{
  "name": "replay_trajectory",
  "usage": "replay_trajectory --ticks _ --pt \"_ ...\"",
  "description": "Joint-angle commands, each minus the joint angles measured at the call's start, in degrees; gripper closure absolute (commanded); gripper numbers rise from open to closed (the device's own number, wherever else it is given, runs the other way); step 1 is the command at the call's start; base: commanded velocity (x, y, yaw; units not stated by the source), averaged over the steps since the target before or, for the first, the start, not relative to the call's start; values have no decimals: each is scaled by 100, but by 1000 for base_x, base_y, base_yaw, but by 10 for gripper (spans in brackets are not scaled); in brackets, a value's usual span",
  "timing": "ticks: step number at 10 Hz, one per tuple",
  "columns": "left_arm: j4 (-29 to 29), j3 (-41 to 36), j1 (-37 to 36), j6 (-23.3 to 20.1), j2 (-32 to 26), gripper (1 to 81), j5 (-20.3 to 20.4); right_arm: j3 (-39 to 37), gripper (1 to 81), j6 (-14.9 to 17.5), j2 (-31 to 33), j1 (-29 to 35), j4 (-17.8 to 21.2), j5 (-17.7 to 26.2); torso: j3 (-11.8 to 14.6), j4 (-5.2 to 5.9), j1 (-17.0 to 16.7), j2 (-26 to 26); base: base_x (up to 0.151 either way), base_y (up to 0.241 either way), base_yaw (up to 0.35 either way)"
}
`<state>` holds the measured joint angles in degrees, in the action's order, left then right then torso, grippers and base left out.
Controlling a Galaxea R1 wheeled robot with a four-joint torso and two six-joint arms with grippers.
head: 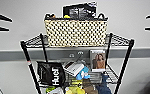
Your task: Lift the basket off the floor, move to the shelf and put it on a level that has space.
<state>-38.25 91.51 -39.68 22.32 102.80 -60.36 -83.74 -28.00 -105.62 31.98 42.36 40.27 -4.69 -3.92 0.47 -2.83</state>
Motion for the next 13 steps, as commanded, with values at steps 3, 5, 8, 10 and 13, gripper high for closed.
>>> replay_trajectory --ticks 3,5,8,10,13 --pt "635 -257 192 -202 -488 10 -249 113 10 -4 249 -187 -545 394 2 0 -5 -2 0 0 0" --pt "704 -230 571 -508 -751 10 -205 105 10 5 424 -731 -912 430 5 0 -5 -2 0 0 0" --pt "1013 -204 1036 -545 -936 10 -178 25 10 84 442 -1567 -1257 394 5 0 -7 -2 0 0 0" --pt "1118 -230 1668 -650 -1068 10 -91 16 10 260 504 -2050 -1257 298 7 0 -7 -2 0 0 0" --pt "1048 -265 2864 -984 -1077 10 664 -80 10 506 320 -3139 -1353 44 9 0 -7 -2 0 0 0"
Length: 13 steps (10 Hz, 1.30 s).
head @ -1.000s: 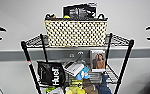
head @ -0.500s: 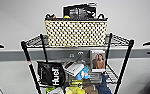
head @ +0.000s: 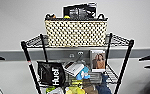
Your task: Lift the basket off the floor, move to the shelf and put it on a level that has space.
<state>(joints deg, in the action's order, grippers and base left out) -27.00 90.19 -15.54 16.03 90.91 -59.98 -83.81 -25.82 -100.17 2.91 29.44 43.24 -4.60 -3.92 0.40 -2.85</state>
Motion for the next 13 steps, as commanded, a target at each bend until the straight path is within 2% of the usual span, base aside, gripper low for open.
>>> replay_trajectory --ticks 1,3,5,9,10,13 --pt "-77 -264 740 -364 122 10 811 -82 10 393 -287 -524 -61 -394 0 0 0 0 0 0 0" --pt "-86 -475 1486 -364 183 10 1252 -214 10 613 -445 -1192 -61 -615 0 0 0 0 0 0 0" --pt "-95 -783 2332 -364 333 10 2007 -337 10 807 -718 -1878 -70 -993 0 0 0 0 0 0 0" --pt "-60 -818 3324 -521 587 10 2622 -477 10 1140 -972 -2782 -61 -1352 0 0 0 0 0 0 0" --pt "-51 -818 3615 -609 666 10 2780 -486 10 1246 -1025 -3065 -61 -1571 0 0 0 0 0 0 0" --pt "-51 -581 4800 -935 1159 10 3466 -829 10 1606 -1421 -3925 -61 -1942 0 0 0 0 0 0 0"
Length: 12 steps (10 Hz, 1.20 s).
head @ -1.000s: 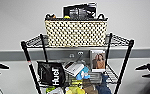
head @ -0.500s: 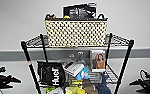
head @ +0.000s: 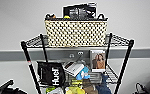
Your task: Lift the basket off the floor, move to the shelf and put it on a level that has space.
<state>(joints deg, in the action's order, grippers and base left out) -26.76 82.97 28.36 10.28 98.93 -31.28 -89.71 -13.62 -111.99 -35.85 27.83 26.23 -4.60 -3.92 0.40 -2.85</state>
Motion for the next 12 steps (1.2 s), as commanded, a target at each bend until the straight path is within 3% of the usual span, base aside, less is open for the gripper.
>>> replay_trajectory --ticks 1,3,5,10,12 --pt "-75 176 709 -456 497 10 808 -283 10 509 -335 -269 100 -365 0 0 0 0 0 0 0" --pt "-66 360 1387 -632 858 10 1282 -204 10 667 -493 -691 100 -646 0 0 0 0 0 0 0" --pt "-49 492 1862 -808 1218 10 1476 -283 10 905 -713 -1103 100 -813 0 0 0 0 0 0 0" --pt "240 474 3083 -1019 1850 10 2442 -1090 10 1423 -1617 -2106 99 -1216 2 0 0 0 0 0 0" --pt "364 867 3348 -1019 2270 10 2504 -1381 10 1607 -1951 -2458 100 -1357 2 0 0 -2 0 0 0"
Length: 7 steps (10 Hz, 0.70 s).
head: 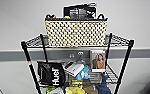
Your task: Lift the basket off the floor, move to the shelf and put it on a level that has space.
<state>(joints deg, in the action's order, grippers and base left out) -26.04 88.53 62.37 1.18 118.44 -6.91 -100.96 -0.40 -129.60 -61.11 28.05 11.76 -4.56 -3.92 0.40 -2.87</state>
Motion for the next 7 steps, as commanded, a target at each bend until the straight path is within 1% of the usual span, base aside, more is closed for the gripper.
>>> replay_trajectory --ticks 1,2,4,5,6,7 --pt "310 613 52 -118 593 10 50 -388 10 374 -324 -90 78 -51 0 0 0 0 0 0 0" --pt "389 903 166 -118 892 10 50 -564 10 418 -456 -231 78 -104 0 0 -2 -2 0 0 0" --pt "477 1237 368 -127 1260 10 58 -915 10 576 -745 -547 78 -315 0 0 -5 -5 0 0 0" --pt "538 1351 439 -127 1367 10 67 -1135 10 594 -913 -679 78 -438 2 0 -6 -5 0 0 0" --pt "573 1404 536 -127 1384 10 67 -1309 10 679 -1095 -784 26 -473 2 0 -6 -7 0 0 0" --pt "661 1465 632 -136 1445 10 67 -1433 10 831 -1246 -880 -63 -473 2 0 -6 -7 0 0 0"
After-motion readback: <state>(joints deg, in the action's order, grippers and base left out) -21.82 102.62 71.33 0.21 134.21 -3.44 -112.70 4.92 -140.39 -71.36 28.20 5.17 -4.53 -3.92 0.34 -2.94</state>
